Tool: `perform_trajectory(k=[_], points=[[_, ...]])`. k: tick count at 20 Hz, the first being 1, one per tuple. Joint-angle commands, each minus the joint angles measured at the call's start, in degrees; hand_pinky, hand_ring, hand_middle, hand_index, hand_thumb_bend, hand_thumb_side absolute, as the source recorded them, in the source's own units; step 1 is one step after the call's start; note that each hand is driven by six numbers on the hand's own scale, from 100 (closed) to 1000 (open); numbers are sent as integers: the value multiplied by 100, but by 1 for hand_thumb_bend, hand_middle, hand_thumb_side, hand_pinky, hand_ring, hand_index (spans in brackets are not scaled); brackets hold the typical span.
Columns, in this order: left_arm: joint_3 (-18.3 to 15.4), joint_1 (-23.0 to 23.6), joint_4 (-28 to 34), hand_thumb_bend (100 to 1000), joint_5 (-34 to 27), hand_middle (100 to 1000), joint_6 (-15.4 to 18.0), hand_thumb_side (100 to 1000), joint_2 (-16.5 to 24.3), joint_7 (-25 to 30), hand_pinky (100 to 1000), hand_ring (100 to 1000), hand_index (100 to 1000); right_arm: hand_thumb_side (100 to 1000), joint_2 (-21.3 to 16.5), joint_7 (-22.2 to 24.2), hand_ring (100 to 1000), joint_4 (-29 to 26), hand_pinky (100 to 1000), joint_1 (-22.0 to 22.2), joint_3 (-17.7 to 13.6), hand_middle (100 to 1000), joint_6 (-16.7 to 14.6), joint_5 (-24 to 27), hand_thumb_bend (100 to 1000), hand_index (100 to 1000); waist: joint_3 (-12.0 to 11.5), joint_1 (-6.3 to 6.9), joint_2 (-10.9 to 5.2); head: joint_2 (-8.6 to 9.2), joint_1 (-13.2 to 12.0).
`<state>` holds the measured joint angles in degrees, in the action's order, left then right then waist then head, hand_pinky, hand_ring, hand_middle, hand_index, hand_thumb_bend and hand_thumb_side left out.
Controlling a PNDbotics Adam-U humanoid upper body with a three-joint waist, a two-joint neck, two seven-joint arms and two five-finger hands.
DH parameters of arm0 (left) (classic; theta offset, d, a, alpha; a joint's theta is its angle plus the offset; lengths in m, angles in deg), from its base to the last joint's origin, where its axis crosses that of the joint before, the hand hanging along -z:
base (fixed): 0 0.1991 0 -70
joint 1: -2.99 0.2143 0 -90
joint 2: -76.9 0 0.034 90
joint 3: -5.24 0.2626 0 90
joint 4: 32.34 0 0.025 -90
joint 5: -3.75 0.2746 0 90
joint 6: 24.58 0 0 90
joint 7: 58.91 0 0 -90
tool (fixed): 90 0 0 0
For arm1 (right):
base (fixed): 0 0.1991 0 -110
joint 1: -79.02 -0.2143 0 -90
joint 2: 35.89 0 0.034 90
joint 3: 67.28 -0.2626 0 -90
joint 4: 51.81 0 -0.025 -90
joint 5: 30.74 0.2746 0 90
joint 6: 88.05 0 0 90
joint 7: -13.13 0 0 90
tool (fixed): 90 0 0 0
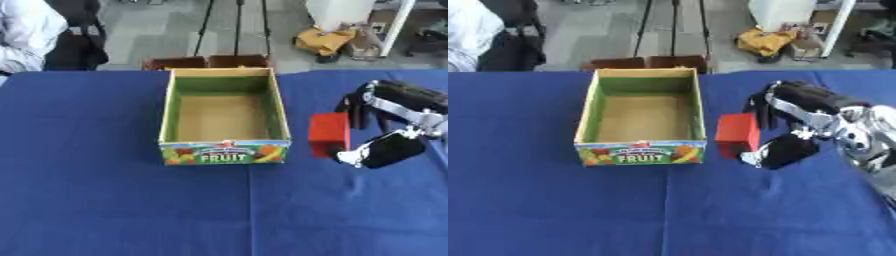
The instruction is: Pick up objects on the table and place them in the box.
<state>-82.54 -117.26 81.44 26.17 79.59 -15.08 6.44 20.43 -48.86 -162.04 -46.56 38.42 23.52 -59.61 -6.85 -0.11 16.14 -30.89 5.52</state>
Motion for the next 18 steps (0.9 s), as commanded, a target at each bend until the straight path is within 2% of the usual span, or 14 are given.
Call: perform_trajectory(k=[1, 6, 10, 18], points=[[-15, -88, 81, 127, -13, 884, -11, 1000, 80, 9, 860, 927, 987, 391, -132, -157, 506, 9, 320, -364, -167, 445, 100, 72, 100, 501, -34, -92, -56, 50, 41], [1, -102, 81, 125, -33, 884, -18, 1000, 90, 19, 859, 927, 987, 383, 174, -275, 500, 565, 314, -1036, -72, 438, 138, 11, 100, 495, -118, -113, -32, 120, 98], [17, -136, 81, 124, -51, 884, -22, 1000, 94, 33, 858, 927, 987, 368, 533, -442, 488, 1098, 303, -1575, -46, 425, 163, -145, 100, 482, -233, -131, 19, 242, 175], [42, -272, 81, 122, -102, 883, -5, 1000, 62, 47, 857, 926, 987, 368, 1415, -809, 474, 2184, 290, -2541, 70, 411, 395, -570, 100, 470, -591, -172, 223, 524, 408]])
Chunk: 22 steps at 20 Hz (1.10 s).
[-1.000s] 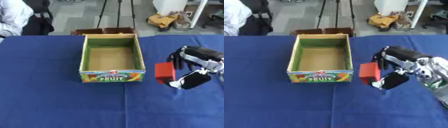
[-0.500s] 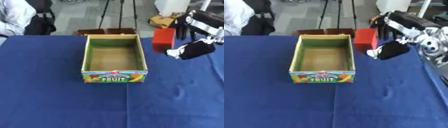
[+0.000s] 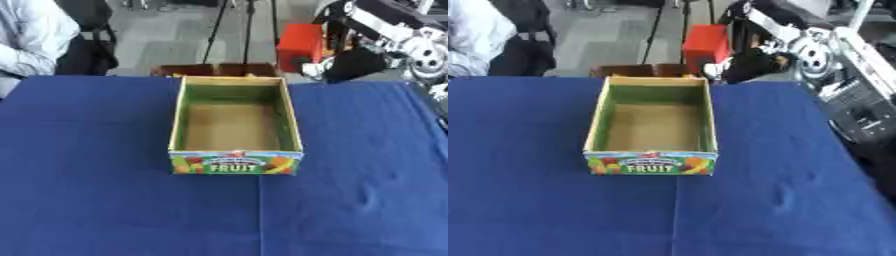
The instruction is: Pick up objects on the table and place them in the box.
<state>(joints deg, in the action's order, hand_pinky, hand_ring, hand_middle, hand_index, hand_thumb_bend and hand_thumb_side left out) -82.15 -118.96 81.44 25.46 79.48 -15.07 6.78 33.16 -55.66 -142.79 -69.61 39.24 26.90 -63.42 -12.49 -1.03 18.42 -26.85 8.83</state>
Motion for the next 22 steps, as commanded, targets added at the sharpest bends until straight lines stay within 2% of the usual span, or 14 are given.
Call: perform_trajectory(k=[1, 6, 12, 17, 22], points=[[5, -117, 81, 121, -38, 883, 7, 1000, 57, 14, 857, 926, 987, 367, 233, -184, 473, 389, 289, -312, -3, 409, 55, -268, 100, 468, -68, -84, 20, 140, 106], [29, -225, 81, 121, -82, 883, 30, 1000, -6, 31, 857, 925, 987, 381, 745, -479, 467, 1054, 285, -583, -86, 402, 51, -654, 100, 463, -293, -101, 154, 245, 237], [31, -322, 81, 119, -124, 883, 47, 1000, -81, 43, 857, 925, 987, 395, 1143, -662, 465, 1876, 284, -556, -147, 401, -145, -909, 100, 461, -502, -87, 280, 338, 371], [25, -373, 81, 119, -147, 883, 48, 1000, -124, 49, 857, 925, 987, 397, 1311, -892, 468, 2574, 291, -437, -300, 405, -507, -873, 100, 464, -626, -67, 360, 366, 441], [20, -373, 81, 116, -157, 883, 26, 1000, -117, 52, 857, 925, 987, 405, 1387, -912, 490, 3186, 322, -433, -316, 419, -924, -688, 100, 476, -629, -59, 391, 368, 433]])
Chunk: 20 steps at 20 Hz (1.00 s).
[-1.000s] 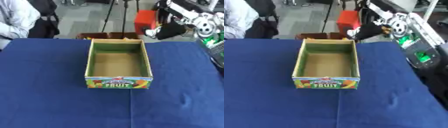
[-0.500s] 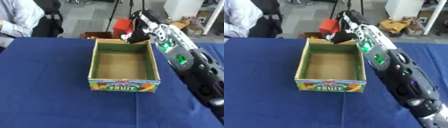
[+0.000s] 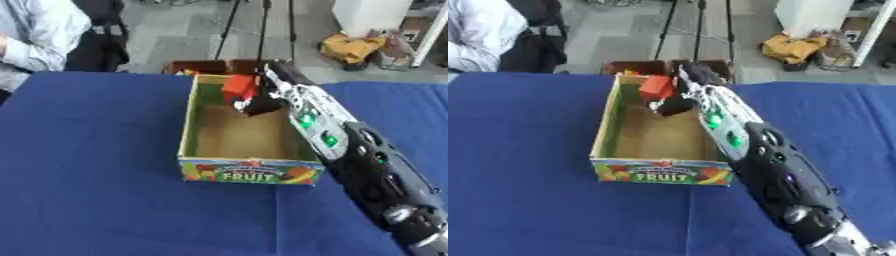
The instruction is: Pick up objects on the table and place them in the box.
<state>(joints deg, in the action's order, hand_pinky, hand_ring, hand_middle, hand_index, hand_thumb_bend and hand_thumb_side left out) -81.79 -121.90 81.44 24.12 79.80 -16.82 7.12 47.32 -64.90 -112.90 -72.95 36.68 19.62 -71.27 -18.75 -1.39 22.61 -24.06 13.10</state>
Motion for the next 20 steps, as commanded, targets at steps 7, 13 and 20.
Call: perform_trajectory(k=[7, 13, 20], points=[[-29, -56, 81, 116, -18, 883, -26, 1000, 82, 19, 857, 925, 986, 538, -43, 402, 654, 736, 515, -93, -137, 566, -761, 108, 133, 638, 7, -17, -64, 43, -10], [-41, -17, 81, 110, -2, 882, -30, 1000, 79, 12, 857, 926, 986, 674, -110, 833, 798, 687, 666, -144, -217, 739, -947, 22, 410, 774, 70, -12, -131, -8, -37], [-39, 34, 81, 107, 14, 882, -36, 1000, 83, 26, 857, 926, 986, 676, -234, 773, 804, 225, 678, -209, -212, 748, -894, -12, 429, 803, 188, 3, -234, -68, -67]])
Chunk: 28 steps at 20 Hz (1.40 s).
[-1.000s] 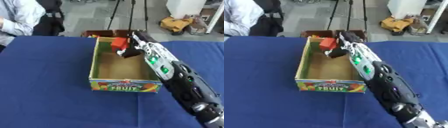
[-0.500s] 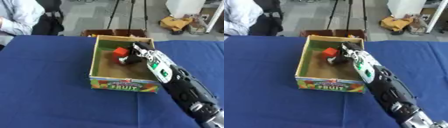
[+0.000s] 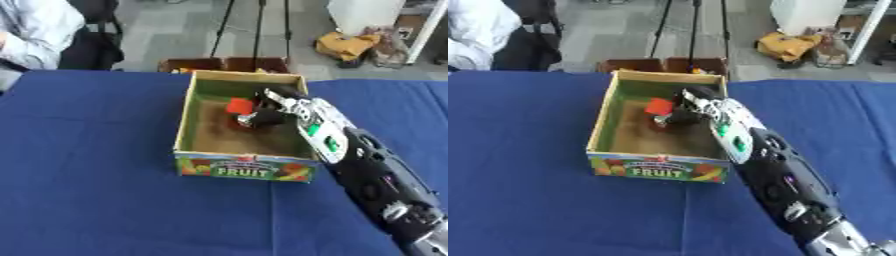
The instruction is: Pick up objects on the table and place them in the box.
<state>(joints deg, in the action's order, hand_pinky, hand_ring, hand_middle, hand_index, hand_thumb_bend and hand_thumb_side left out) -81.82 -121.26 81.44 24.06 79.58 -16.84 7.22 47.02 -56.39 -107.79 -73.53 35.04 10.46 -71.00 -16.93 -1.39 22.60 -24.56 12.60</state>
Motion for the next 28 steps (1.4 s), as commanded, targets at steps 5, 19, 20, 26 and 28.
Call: perform_trajectory(k=[5, 19, 20, 26, 28], points=[[-41, 20, 81, 108, 42, 883, -35, 1000, 96, 36, 858, 926, 986, 656, -336, -423, 793, -908, 673, -215, -79, 734, 106, 73, 399, 793, 108, 24, -336, -80, -39], [-99, 135, 81, 110, 109, 882, -28, 1000, 124, -16, 859, 925, 985, 550, -1439, -1381, 758, -4664, 639, 958, -510, 690, 694, 1508, 302, 766, 475, 119, -511, -233, -261], [-105, 137, 81, 111, 116, 882, -24, 1000, 123, -26, 859, 925, 985, 526, -1513, -1475, 755, -5031, 639, 1157, -610, 683, 752, 1649, 316, 764, 506, 133, -516, -243, -295], [-151, 156, 81, 113, 161, 883, 19, 1000, 127, -93, 859, 925, 985, 673, -1706, -2792, 734, -5849, 630, 2226, -1305, 673, 85, 2491, 100, 756, 726, 250, -555, -390, -559], [-157, 156, 81, 114, 173, 883, 33, 1000, 126, -109, 860, 925, 985, 688, -1692, -3472, 736, -5859, 619, 2475, -1464, 694, -398, 2836, 100, 769, 793, 292, -569, -435, -648]])
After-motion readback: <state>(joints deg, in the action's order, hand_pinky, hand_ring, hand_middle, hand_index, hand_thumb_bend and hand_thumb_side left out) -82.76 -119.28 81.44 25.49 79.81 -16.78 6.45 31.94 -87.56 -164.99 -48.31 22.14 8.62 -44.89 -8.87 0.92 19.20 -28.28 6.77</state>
